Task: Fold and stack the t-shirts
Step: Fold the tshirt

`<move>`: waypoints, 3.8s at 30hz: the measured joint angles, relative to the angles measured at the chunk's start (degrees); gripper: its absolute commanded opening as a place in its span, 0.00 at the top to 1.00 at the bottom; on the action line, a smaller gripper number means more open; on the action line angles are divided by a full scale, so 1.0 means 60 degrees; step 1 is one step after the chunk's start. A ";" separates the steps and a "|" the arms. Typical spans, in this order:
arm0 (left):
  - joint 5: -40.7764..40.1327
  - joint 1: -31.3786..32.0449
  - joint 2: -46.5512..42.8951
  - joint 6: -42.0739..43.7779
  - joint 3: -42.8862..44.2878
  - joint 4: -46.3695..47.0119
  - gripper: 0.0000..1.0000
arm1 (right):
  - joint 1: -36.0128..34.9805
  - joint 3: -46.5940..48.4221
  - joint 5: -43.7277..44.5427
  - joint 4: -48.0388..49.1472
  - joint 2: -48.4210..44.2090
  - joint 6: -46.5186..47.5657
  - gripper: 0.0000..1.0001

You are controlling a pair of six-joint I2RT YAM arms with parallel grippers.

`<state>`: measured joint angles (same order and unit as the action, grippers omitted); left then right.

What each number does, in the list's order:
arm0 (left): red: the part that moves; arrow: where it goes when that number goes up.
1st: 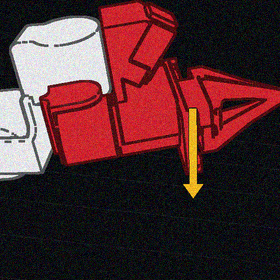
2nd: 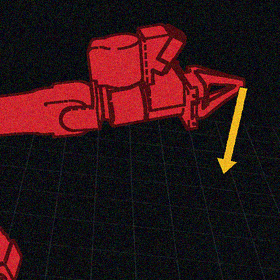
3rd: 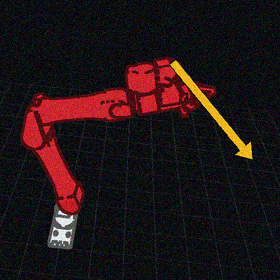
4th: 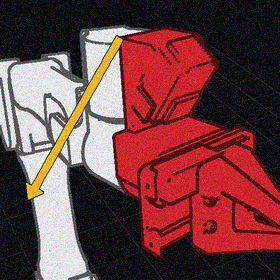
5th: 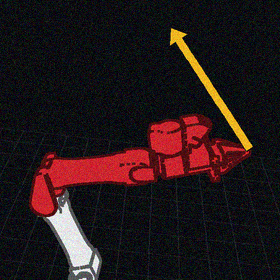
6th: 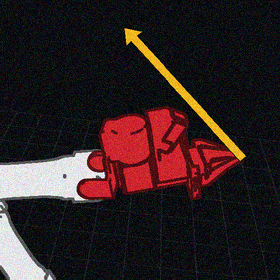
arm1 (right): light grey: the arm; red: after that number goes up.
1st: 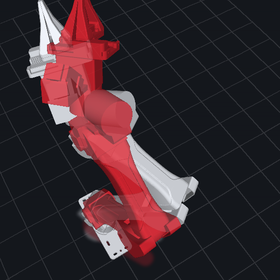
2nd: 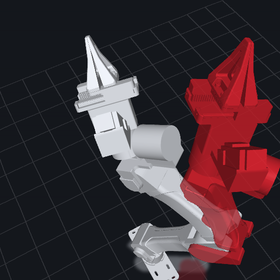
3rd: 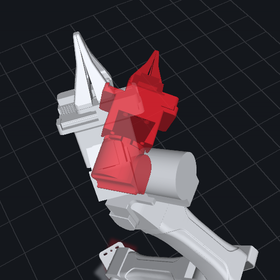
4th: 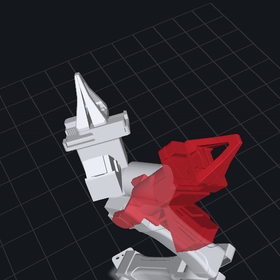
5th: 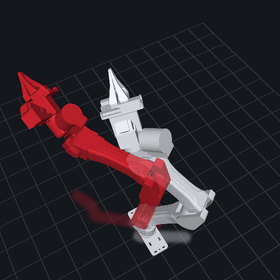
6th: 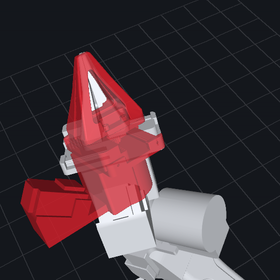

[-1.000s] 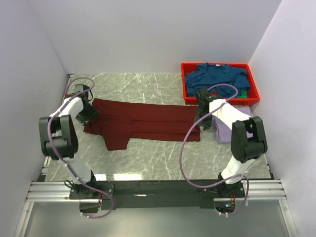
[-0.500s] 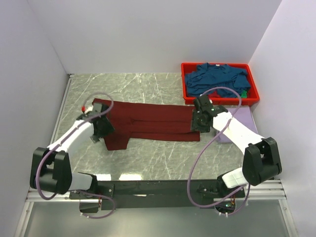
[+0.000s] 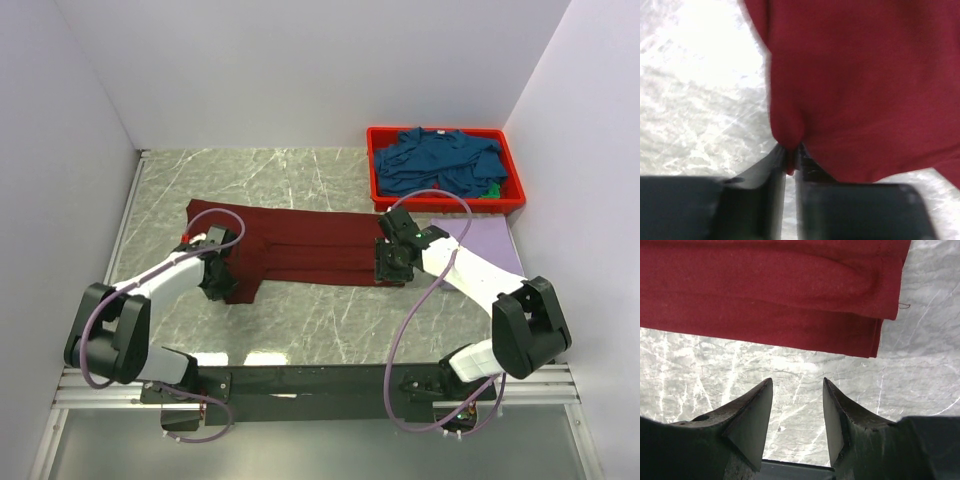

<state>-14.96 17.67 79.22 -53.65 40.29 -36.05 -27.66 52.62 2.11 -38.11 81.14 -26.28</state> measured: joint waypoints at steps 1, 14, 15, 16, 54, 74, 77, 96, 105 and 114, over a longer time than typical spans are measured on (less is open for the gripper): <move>-0.0036 0.0040 0.0076 0.0018 0.0084 -0.0007 0.99 | -0.0015 -0.0004 0.0000 0.0000 -0.0004 0.0007 0.49; -0.2065 0.0186 0.1920 0.1308 0.5005 -0.0889 0.88 | -0.0117 0.0175 0.0328 -0.0069 -0.0011 0.0193 0.49; -0.2149 0.0186 0.2240 0.1504 0.5391 -0.0769 0.86 | -0.0117 0.0277 0.0350 -0.0073 0.0036 0.0222 0.49; -0.2248 0.0186 0.2659 0.1730 0.5785 -0.0634 0.84 | -0.0117 0.0423 0.0386 -0.0069 0.0120 0.0259 0.49; 0.0280 -0.4204 0.1891 0.2029 0.2539 0.1570 0.51 | 0.2940 -0.1858 -0.3504 0.3504 0.0965 -0.1351 0.56; 0.0517 -0.5180 -0.0040 0.1654 0.0262 0.0525 0.47 | 0.4452 -0.2623 -0.2215 0.2408 -0.0459 -0.1530 0.57; 0.0565 -0.5213 -0.0703 0.1639 0.0186 0.0248 0.41 | 0.4473 -0.2572 -0.1698 0.1974 -0.0648 -0.1377 0.57; 0.1694 -0.3162 -0.0889 0.0812 0.1220 0.0535 0.44 | -0.2051 0.1912 -0.1592 0.3767 0.1690 0.0670 0.58; 0.1698 -0.3180 0.0062 0.0827 0.0998 0.1188 0.46 | -0.4124 0.5457 -0.2146 0.4543 0.5424 0.1060 0.58; 0.1705 -0.3289 0.0455 0.0987 0.0448 0.1359 0.46 | -0.4215 0.7300 -0.2776 0.4743 0.7756 0.0871 0.58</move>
<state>-4.73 -2.07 81.95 -47.72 42.98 -27.90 -52.95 96.42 -14.55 -9.65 127.68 -21.06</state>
